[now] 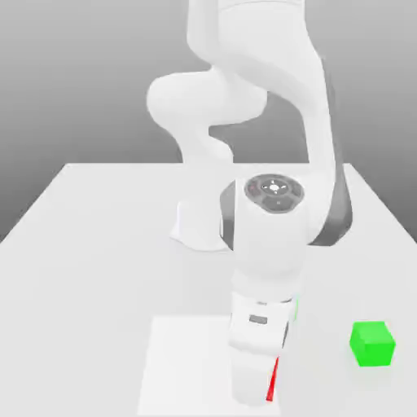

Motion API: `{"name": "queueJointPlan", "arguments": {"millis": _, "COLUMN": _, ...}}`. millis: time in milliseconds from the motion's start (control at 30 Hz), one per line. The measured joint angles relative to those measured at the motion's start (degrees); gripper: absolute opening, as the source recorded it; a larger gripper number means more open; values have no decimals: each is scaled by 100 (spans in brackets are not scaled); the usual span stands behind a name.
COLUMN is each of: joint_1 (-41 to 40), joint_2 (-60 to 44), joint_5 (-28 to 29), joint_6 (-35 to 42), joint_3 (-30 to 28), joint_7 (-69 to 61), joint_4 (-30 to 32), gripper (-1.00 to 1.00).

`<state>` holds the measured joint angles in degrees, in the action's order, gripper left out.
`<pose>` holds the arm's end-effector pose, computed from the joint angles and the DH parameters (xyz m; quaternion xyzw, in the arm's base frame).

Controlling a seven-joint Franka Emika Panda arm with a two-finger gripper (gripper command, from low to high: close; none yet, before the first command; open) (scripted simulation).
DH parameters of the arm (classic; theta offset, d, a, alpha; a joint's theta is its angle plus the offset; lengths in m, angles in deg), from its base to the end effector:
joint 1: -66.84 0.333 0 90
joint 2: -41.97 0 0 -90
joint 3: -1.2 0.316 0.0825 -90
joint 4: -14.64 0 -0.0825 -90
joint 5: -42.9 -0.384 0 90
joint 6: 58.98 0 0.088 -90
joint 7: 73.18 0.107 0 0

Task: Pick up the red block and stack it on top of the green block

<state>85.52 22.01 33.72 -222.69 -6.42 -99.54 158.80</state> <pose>0.4511 0.0745 0.1491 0.9680 0.2508 -0.0004 0.0002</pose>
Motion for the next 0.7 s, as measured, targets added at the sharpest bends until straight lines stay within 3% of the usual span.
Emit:
{"name": "queueJointPlan", "arguments": {"millis": 167, "joint_1": 179, "joint_2": 891, "joint_5": 433, "joint_6": 736, "joint_3": -251, "joint_7": 310, "joint_4": 145, "gripper": -100}}
{"name": "queueJointPlan", "arguments": {"millis": 400, "joint_1": 1178, "joint_2": 1436, "joint_5": 859, "joint_6": 1320, "joint_3": 741, "joint_7": -661, "joint_4": 98, "gripper": -100}}
{"name": "queueJointPlan", "arguments": {"millis": 567, "joint_1": 1467, "joint_2": 834, "joint_5": 1003, "joint_6": 771, "joint_3": 950, "joint_7": -936, "joint_4": 33, "gripper": -100}}
{"name": "queueJointPlan", "arguments": {"millis": 600, "joint_1": 1477, "joint_2": 644, "joint_5": 1024, "joint_6": 590, "joint_3": 939, "joint_7": -926, "joint_4": 25, "gripper": 100}}
{"name": "queueJointPlan", "arguments": {"millis": 700, "joint_1": 1477, "joint_2": 644, "joint_5": 1024, "joint_6": 591, "joint_3": 939, "joint_7": -926, "joint_4": 25, "gripper": 100}}
